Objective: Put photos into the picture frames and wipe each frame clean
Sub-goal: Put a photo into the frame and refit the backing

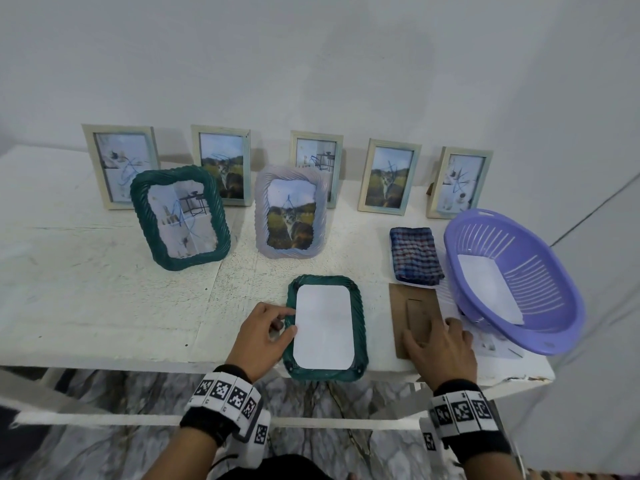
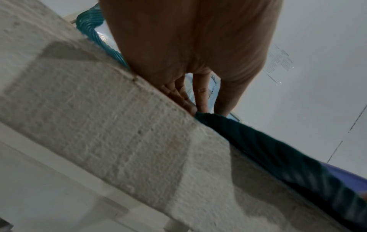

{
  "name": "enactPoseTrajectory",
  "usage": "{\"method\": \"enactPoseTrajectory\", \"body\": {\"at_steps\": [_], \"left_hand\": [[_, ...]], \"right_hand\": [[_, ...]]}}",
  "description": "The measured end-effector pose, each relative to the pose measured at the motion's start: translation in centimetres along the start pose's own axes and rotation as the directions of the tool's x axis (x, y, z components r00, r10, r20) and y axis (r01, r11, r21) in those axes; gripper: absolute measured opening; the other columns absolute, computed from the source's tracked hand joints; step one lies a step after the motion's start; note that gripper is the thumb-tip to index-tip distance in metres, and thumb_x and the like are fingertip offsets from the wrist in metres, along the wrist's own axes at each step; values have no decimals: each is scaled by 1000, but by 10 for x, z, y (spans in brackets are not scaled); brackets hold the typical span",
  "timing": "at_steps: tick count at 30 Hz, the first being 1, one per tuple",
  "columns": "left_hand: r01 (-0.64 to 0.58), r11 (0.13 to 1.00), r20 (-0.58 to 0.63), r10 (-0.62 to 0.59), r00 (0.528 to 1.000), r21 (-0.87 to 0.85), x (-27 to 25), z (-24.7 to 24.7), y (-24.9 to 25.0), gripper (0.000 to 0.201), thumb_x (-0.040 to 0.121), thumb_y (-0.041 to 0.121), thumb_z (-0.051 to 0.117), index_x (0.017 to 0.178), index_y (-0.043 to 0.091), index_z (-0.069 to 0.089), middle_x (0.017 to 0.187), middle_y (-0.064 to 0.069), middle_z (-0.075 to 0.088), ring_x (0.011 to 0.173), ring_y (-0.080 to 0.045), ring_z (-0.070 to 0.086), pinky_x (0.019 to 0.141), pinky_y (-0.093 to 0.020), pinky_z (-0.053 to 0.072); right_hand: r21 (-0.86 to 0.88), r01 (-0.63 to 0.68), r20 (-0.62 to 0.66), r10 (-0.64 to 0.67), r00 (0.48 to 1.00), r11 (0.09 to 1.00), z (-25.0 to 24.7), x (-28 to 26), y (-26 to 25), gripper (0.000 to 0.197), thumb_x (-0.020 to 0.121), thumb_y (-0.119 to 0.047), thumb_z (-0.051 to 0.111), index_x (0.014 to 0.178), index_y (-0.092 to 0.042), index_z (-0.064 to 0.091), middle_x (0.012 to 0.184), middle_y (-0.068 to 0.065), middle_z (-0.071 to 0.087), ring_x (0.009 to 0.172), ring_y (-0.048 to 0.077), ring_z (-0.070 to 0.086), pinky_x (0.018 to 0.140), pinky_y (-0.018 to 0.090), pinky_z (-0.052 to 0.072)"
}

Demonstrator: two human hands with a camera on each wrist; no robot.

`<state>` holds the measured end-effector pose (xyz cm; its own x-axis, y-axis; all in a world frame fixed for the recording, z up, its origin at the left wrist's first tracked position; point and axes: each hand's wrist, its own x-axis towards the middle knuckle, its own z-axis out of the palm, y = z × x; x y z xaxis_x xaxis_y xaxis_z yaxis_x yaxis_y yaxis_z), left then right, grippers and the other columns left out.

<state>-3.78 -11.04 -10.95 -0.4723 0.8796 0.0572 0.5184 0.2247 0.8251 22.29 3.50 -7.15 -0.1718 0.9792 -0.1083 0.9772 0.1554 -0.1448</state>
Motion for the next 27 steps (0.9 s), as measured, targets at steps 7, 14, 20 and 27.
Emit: {"method": "enactPoseTrajectory", "body": {"at_steps": [7,14,20,27], "left_hand": [[-36,999,2,36,999,-14,-1,-1,-1,22,87,18,68,107,26,65,97,5,51,87,-2,53,75,-2,39],[-50,999,9,50,999,-7,0,-2,-3,24,88,17,68,110,23,66,98,4,50,88,-2,53,78,-6,41],[-67,998,5,67,998,-5,0,-1,-4,25,88,15,67,112,22,67,98,4,49,92,-5,52,80,-6,40],[-77,997,5,77,997,13,0,-1,-4,27,88,17,66,114,24,66,99,5,50,92,-2,52,81,-7,40]], "right_hand": [[301,-49,39,39,998,952,-4,-19,7,56,72,-55,65,107,-13,52,113,10,45,103,31,44,89,40,41],[326,197,3,-209,978,925,-9,-45,-61,51,72,-61,61,98,-21,45,104,-1,34,98,20,38,82,30,41],[232,298,-23,-301,953,926,8,-47,-106,61,75,-63,56,112,-17,44,101,-1,28,95,18,32,79,25,36],[209,353,-58,-349,935,912,20,-47,-116,65,73,-65,56,114,-15,45,99,1,31,89,18,29,81,29,39]]}}
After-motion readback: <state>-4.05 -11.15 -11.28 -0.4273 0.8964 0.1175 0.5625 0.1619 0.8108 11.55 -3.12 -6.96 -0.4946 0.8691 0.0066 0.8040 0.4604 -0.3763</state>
